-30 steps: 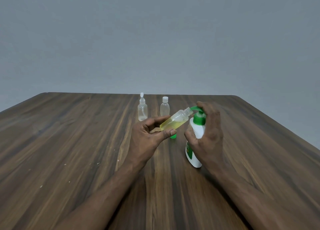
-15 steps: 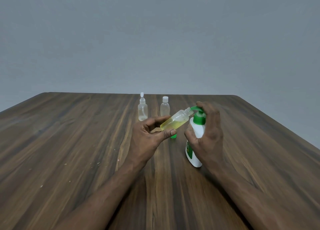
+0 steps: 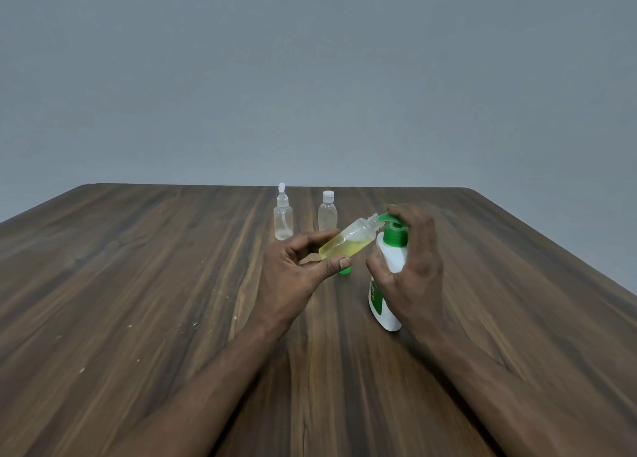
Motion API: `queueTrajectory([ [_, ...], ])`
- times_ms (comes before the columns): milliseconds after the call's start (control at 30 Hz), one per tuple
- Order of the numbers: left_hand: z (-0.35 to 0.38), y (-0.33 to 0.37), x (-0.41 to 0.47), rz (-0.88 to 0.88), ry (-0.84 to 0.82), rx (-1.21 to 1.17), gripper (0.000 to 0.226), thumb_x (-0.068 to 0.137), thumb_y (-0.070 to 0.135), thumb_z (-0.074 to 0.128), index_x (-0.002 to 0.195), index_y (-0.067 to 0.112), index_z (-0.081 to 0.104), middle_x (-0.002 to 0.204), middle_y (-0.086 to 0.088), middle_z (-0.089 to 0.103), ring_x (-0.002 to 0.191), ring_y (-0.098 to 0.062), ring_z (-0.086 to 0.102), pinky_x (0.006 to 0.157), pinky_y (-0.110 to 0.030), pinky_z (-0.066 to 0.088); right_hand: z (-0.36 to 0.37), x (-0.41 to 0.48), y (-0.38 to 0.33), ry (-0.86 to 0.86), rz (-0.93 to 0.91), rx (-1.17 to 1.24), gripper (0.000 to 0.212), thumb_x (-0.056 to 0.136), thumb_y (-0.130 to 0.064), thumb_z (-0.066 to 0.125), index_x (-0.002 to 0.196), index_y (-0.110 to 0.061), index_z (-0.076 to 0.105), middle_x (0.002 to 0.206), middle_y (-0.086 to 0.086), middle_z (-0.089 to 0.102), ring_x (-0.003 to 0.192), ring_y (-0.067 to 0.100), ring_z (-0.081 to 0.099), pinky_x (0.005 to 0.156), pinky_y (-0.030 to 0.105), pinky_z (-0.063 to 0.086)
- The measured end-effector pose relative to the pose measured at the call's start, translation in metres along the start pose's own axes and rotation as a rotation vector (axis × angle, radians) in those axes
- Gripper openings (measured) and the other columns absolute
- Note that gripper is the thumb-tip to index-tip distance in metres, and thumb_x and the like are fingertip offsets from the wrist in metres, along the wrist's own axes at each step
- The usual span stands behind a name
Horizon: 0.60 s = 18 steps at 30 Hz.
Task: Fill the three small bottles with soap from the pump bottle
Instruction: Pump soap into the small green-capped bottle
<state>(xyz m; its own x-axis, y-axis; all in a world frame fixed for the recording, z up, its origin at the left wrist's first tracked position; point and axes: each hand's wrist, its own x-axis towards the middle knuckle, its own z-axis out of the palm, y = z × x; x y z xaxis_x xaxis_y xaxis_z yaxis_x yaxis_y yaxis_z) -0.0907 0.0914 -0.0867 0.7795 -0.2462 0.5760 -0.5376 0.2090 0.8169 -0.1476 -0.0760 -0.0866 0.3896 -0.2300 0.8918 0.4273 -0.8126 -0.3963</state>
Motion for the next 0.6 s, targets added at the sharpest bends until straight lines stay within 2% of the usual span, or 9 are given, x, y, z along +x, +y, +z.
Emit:
queueTrajectory([
  [200, -0.0007, -0.0013, 0.0005, 0.001, 0.003, 0.003, 0.042, 0.069, 0.002, 0.087, 0.109, 0.007, 0.076, 0.098, 0.005, 0.079, 0.095, -0.008, 0.074, 0.074, -0.015, 0.056, 0.0001, 0.0001, -0.0007, -0.001, -0.003, -0.019, 0.066, 0.072, 0.006, 0.075, 0.131, -0.008, 0.049, 0.125, 0.004, 0.052, 0.113, 0.011, 0.051, 0.097, 0.013, 0.037],
  [500, -0.0004, 0.0004, -0.001, 0.002, -0.002, 0.0, 0.041, 0.069, 0.0, 0.087, 0.108, 0.008, 0.076, 0.098, 0.006, 0.079, 0.094, -0.007, 0.074, 0.074, -0.014, 0.055, 0.0003, 0.0001, 0.0002, -0.005, 0.003, 0.001, 0.06, 0.072, 0.006, 0.07, 0.126, -0.01, 0.051, 0.121, -0.004, 0.05, 0.109, 0.002, 0.05, 0.095, 0.013, 0.038],
  [600, -0.0002, 0.0003, -0.0004, 0.002, -0.005, 0.003, 0.04, 0.07, 0.0, 0.086, 0.108, 0.007, 0.076, 0.097, 0.007, 0.079, 0.094, -0.006, 0.074, 0.074, -0.014, 0.055, -0.0005, -0.0006, -0.0002, -0.006, 0.001, -0.005, 0.061, 0.073, 0.001, 0.071, 0.129, -0.011, 0.049, 0.125, -0.002, 0.05, 0.112, 0.004, 0.05, 0.097, 0.012, 0.037],
])
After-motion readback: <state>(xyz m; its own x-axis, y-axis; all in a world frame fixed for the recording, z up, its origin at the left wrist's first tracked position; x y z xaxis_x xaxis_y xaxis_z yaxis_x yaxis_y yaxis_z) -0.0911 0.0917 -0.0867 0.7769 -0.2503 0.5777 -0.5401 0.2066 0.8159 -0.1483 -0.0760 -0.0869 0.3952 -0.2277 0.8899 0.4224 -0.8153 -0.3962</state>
